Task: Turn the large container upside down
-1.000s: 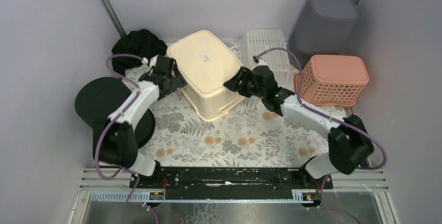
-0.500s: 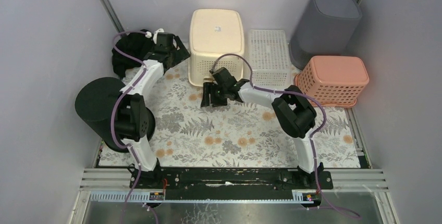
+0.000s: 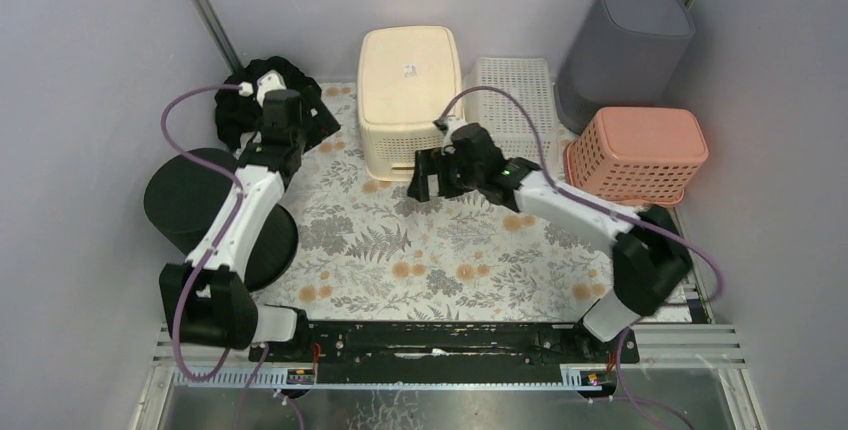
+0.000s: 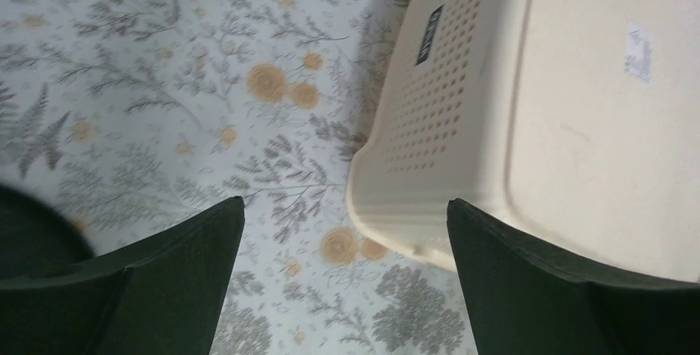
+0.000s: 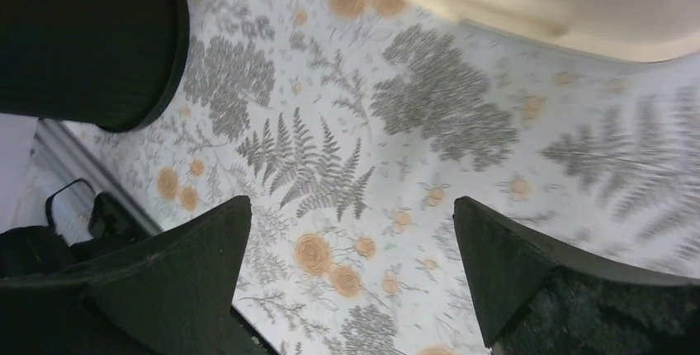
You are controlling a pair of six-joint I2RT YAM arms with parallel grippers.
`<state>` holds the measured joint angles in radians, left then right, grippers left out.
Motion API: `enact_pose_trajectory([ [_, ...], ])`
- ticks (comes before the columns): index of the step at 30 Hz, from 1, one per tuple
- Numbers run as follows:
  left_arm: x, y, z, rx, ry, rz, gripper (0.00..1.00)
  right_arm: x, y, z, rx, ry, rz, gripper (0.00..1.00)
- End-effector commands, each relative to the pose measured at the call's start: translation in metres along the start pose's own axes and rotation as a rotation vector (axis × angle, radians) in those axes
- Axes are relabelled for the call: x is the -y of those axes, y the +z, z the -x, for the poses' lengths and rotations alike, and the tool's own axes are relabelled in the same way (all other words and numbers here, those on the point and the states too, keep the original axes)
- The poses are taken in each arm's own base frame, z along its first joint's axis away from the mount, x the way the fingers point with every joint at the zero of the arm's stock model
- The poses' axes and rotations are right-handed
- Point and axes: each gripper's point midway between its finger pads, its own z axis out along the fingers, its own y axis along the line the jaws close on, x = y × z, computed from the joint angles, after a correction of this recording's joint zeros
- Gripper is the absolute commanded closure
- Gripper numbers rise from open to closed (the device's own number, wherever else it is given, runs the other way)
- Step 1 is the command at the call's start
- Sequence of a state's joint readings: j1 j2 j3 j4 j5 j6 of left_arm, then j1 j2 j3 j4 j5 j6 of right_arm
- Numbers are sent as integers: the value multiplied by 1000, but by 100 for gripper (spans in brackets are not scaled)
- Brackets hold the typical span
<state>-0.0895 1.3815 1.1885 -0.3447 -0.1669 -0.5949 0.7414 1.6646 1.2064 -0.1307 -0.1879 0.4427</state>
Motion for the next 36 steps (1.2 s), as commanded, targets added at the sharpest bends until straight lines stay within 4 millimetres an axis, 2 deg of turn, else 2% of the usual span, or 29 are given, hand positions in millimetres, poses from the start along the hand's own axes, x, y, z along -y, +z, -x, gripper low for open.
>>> enact_pose_trajectory([
  [1,-32,-15,1,105,23,75,0,41,-58,25,180,-121,-231,1],
  [5,-55,-24,-18,140,27,107,0,98,-95,14,284,-168,-367,1],
  [7,-66,-26,-21,204,36,108,0,127,-121,12,358,-193,-484,1],
  [10,-87,-27,-29,284,64,137,0,165,-144,7,429,-200,-599,1],
  [13,-78,-20,-45,323,214,1,0,196,-165,5,521,-206,-720,1],
  [16,-93,-5,-57,307,258,54,0,224,-182,1,602,-166,-808,1],
  [17,-97,1,-62,297,262,72,0,239,-186,-7,611,-142,-850,1],
  [20,-108,19,-76,281,300,98,0,264,-197,-18,656,-93,-921,1],
  [22,-116,27,-85,283,321,112,0,279,-201,-26,672,-70,-959,1],
  [24,-116,34,-91,309,352,79,0,293,-202,-33,697,-34,-986,1],
  [27,-111,43,-85,327,372,71,0,309,-195,-41,708,-2,-1003,1],
  [32,-111,53,-83,344,374,50,0,318,-191,-28,763,-13,-1014,1],
  [36,-109,48,-82,373,370,26,0,324,-190,-18,773,-29,-1038,1],
])
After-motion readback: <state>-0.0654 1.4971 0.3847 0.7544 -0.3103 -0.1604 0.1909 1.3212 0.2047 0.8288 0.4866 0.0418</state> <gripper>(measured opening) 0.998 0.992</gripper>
